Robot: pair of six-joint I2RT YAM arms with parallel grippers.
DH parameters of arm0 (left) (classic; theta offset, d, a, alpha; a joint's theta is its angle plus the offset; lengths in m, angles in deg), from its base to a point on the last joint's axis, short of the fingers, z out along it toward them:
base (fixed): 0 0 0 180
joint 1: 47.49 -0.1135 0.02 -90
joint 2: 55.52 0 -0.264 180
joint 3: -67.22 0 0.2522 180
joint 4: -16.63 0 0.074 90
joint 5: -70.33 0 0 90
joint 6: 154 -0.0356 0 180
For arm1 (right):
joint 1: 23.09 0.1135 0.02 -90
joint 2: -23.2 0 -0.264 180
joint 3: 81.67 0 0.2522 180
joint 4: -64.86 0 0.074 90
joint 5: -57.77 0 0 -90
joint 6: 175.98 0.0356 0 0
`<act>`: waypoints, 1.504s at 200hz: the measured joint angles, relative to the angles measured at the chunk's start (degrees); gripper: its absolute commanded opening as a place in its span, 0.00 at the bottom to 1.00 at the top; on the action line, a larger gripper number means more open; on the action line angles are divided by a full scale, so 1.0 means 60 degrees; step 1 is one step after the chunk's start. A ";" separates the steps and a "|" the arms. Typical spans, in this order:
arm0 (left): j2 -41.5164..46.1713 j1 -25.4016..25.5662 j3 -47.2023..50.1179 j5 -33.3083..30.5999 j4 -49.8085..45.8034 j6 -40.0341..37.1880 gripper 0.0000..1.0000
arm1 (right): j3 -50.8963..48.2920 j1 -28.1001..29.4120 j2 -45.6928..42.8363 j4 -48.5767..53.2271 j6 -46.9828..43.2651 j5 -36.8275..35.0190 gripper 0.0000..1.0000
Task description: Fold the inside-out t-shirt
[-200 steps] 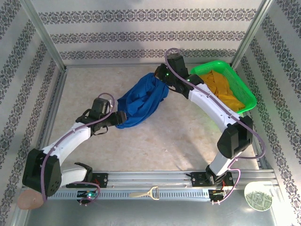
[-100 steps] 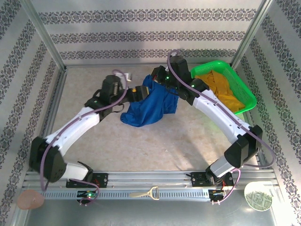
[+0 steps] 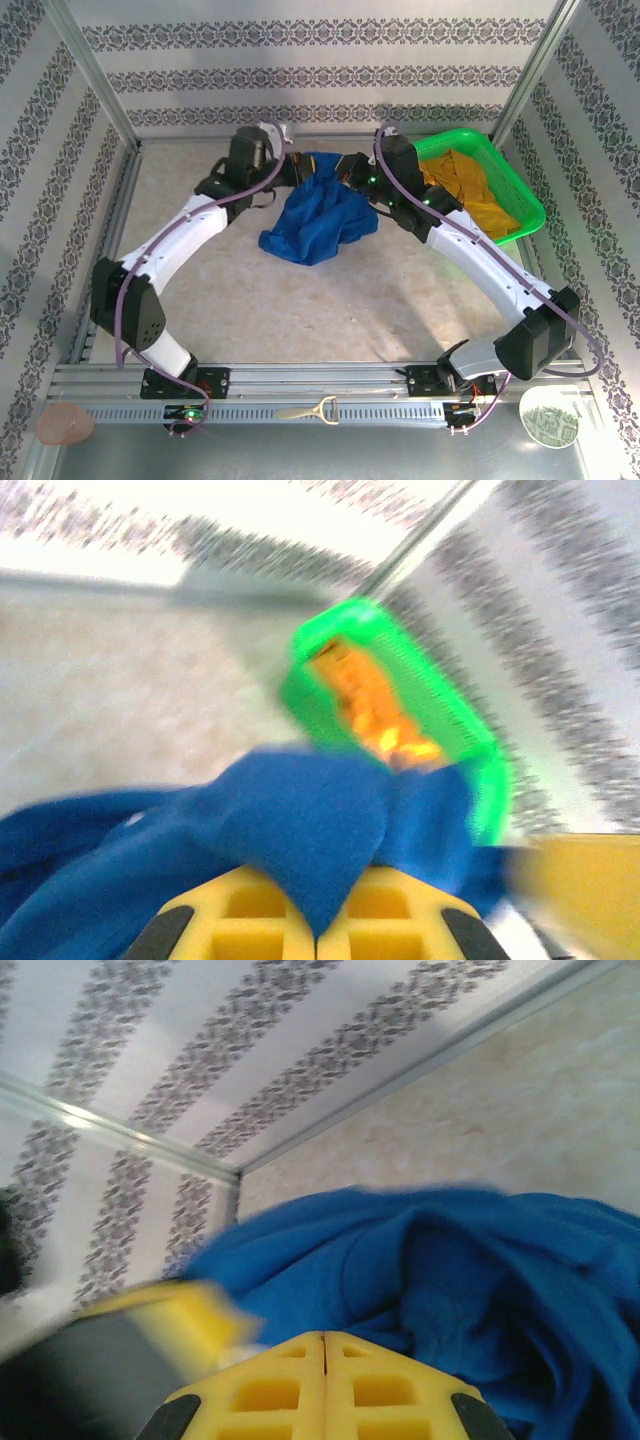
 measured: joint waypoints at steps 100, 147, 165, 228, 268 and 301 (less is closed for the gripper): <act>0.1472 -0.2106 0.2725 0.3464 0.3177 0.2980 0.00 | 0.0459 -0.0612 -0.0361 -0.0397 0.0076 0.0248 0.28; 0.1239 -0.2120 0.3096 0.4251 0.4524 0.3763 0.00 | -0.0514 -0.1118 -0.0539 -0.1468 -0.0627 0.1184 0.63; 0.1239 -0.2120 0.3089 0.4495 0.5169 0.4149 0.00 | -0.1246 -0.1173 -0.0280 -0.1887 -0.0790 0.1661 0.65; 0.0925 -0.2120 0.2382 0.4987 0.6630 0.5373 0.00 | -0.1381 -0.0936 0.0357 -0.2827 -0.1370 0.3417 0.74; 0.0907 -0.2120 0.2102 0.5133 0.6976 0.5770 0.00 | -0.1184 -0.0685 0.0754 -0.3898 -0.1410 0.4248 0.77; 0.0903 -0.2120 0.2033 0.5144 0.7104 0.5978 0.00 | -0.0776 -0.0401 0.2153 -0.4998 -0.0984 0.4703 0.44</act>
